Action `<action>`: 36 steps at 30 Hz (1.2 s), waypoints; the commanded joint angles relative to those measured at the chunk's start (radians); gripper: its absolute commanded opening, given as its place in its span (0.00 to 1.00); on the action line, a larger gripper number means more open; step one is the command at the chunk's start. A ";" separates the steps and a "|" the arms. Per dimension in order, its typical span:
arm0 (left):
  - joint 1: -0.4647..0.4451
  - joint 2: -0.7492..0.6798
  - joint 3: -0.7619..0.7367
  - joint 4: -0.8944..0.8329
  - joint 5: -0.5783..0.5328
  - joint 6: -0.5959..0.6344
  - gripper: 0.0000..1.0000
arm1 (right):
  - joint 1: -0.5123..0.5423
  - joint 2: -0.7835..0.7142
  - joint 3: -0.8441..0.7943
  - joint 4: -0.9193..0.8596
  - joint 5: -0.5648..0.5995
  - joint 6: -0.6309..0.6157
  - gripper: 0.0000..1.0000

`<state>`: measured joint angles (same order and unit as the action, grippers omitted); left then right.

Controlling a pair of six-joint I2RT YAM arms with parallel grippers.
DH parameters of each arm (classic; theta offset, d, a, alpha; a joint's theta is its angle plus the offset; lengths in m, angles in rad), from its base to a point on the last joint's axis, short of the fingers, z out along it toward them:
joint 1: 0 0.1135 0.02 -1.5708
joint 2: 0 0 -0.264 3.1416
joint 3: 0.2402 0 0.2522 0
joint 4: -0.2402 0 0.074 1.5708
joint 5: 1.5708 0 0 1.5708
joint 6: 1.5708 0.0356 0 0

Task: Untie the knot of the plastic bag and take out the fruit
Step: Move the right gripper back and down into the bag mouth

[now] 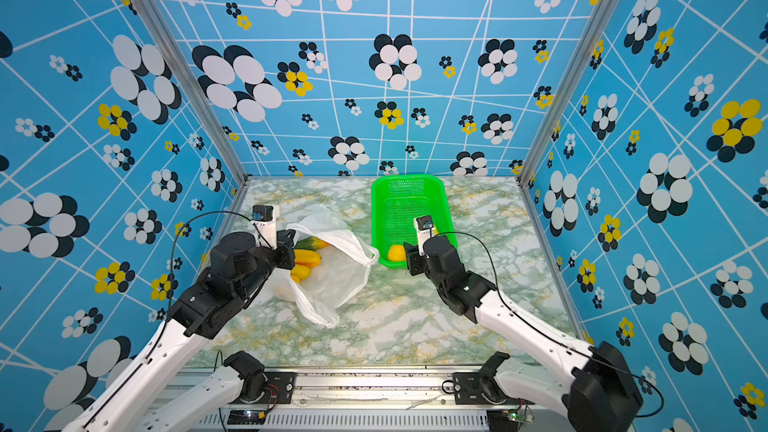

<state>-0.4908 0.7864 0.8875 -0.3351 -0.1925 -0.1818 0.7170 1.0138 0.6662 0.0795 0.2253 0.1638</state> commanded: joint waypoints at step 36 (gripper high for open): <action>-0.005 -0.027 -0.033 0.071 0.013 0.024 0.00 | 0.506 1.000 0.605 0.428 -0.246 0.060 0.39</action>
<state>-0.4911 0.7643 0.8703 -0.2974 -0.1715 -0.1707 1.1904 1.9854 1.1854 0.5446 -0.0074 0.1913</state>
